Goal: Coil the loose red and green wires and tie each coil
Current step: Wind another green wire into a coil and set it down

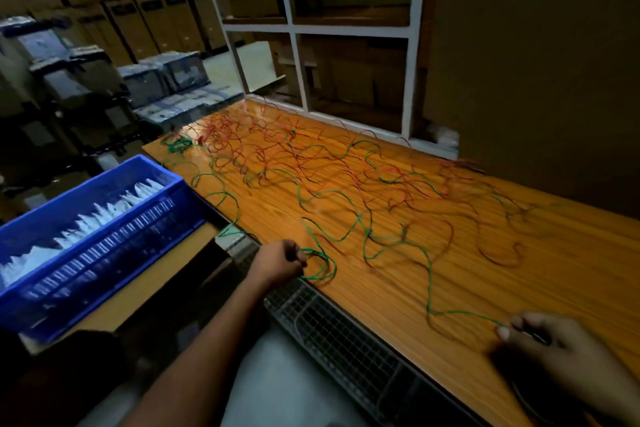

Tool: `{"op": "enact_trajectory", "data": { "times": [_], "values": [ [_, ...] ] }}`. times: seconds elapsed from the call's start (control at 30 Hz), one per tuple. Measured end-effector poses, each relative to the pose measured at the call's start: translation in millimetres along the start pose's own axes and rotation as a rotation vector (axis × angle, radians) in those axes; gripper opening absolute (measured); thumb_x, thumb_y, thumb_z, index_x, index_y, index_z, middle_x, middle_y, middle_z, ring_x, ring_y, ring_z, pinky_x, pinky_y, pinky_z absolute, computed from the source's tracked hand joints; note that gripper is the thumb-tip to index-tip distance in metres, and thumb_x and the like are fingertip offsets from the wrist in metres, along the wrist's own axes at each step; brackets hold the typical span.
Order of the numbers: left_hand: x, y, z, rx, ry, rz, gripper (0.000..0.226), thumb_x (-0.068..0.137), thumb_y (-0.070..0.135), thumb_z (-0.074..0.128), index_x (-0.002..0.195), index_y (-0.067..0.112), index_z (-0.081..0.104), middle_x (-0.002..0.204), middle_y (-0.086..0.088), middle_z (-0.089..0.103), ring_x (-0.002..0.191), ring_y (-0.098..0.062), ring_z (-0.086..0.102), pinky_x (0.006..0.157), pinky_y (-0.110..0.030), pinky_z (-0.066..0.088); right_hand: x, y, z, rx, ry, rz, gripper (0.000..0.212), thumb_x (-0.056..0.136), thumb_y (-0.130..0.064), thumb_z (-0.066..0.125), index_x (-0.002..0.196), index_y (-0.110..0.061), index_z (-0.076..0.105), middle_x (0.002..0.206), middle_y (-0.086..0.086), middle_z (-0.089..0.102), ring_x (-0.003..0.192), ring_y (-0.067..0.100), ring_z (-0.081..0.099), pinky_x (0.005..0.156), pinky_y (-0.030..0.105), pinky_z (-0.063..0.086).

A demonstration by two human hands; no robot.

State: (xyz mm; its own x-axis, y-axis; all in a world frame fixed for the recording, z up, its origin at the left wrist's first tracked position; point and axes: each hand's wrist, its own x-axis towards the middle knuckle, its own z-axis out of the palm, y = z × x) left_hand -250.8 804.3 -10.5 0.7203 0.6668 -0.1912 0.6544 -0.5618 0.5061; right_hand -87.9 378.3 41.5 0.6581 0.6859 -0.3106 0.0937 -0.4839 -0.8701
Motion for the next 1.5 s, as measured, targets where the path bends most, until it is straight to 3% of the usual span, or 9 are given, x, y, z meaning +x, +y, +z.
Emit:
{"op": "enact_trajectory", "data": {
  "times": [0.1,0.33,0.5,0.67,0.9,1.07,1.17,1.27,1.5],
  "values": [
    [-36,33,31,-0.035,-0.041,0.076,0.007,0.08,0.017,0.072,0.075,0.021,0.072,0.073,0.011,0.076,0.071,0.001,0.071,0.078,-0.031,0.059,-12,23,-19,-0.053,0.03,-0.049,0.017,0.094,-0.018,0.07,0.077,-0.019,0.073,0.063,0.003,0.064,0.057,0.012,0.055,0.057,0.029,0.04],
    [-136,108,74,-0.16,-0.226,0.202,0.008,0.081,0.015,0.068,0.081,0.022,0.07,0.075,0.0,0.074,0.065,-0.006,0.069,0.07,-0.032,0.058,-50,45,-59,0.028,0.018,-0.109,0.018,0.093,-0.015,0.069,0.078,-0.004,0.069,0.061,-0.001,0.056,0.056,0.011,0.049,0.048,0.02,0.036],
    [-166,143,103,-0.242,-0.401,0.209,0.033,0.069,0.048,0.069,0.092,0.024,0.073,0.091,-0.011,0.076,0.082,-0.028,0.072,0.074,-0.042,0.059,-69,55,-83,0.044,0.112,-0.173,0.014,0.094,-0.015,0.068,0.084,-0.006,0.073,0.063,-0.003,0.062,0.057,0.003,0.052,0.056,0.017,0.039],
    [-168,170,116,-0.067,-0.41,0.304,0.007,0.09,0.019,0.069,0.092,0.023,0.074,0.09,0.003,0.078,0.077,-0.007,0.071,0.07,-0.026,0.055,-82,65,-105,-0.101,0.185,-0.187,0.017,0.096,-0.016,0.067,0.08,-0.013,0.073,0.07,0.004,0.068,0.065,0.009,0.06,0.068,0.034,0.044],
    [-157,206,66,0.364,-0.467,0.32,0.015,0.088,0.021,0.065,0.079,0.018,0.077,0.074,-0.001,0.075,0.07,-0.01,0.071,0.066,-0.025,0.053,-84,50,-129,-0.258,0.295,-0.314,0.028,0.104,-0.011,0.052,0.11,-0.034,0.067,0.085,-0.009,0.071,0.068,0.007,0.064,0.072,0.028,0.051],
    [-158,240,25,-0.008,-0.537,0.442,0.017,0.094,0.009,0.063,0.083,0.016,0.073,0.074,-0.002,0.075,0.07,-0.016,0.072,0.069,-0.028,0.056,-88,28,-141,-0.112,0.288,-0.427,0.015,0.107,-0.014,0.046,0.117,-0.023,0.052,0.097,-0.001,0.074,0.061,0.025,0.066,0.057,0.014,0.042],
    [-146,279,30,-0.222,-0.243,0.702,0.02,0.098,0.019,0.067,0.118,0.021,0.067,0.105,0.007,0.074,0.098,-0.004,0.07,0.084,-0.023,0.055,-87,8,-147,-0.018,0.257,-0.463,0.007,0.106,-0.012,0.049,0.107,-0.013,0.056,0.091,0.008,0.073,0.058,0.023,0.06,0.051,0.017,0.04],
    [-128,313,46,-0.261,-0.316,0.885,0.051,0.097,0.03,0.069,0.145,0.026,0.052,0.142,0.013,0.056,0.129,0.004,0.052,0.104,-0.017,0.046,-81,-15,-146,0.084,0.306,-0.486,0.007,0.104,-0.011,0.053,0.104,-0.007,0.059,0.082,0.005,0.069,0.059,0.016,0.055,0.049,0.02,0.038],
    [-106,340,67,-0.644,-0.614,0.92,0.012,0.105,0.012,0.053,0.107,0.008,0.065,0.121,-0.005,0.072,0.114,-0.017,0.066,0.095,-0.028,0.051,-58,-38,-134,0.254,0.531,-0.443,0.009,0.102,-0.014,0.057,0.1,-0.008,0.063,0.072,0.0,0.061,0.056,0.011,0.048,0.048,0.023,0.037]
  ]
}}
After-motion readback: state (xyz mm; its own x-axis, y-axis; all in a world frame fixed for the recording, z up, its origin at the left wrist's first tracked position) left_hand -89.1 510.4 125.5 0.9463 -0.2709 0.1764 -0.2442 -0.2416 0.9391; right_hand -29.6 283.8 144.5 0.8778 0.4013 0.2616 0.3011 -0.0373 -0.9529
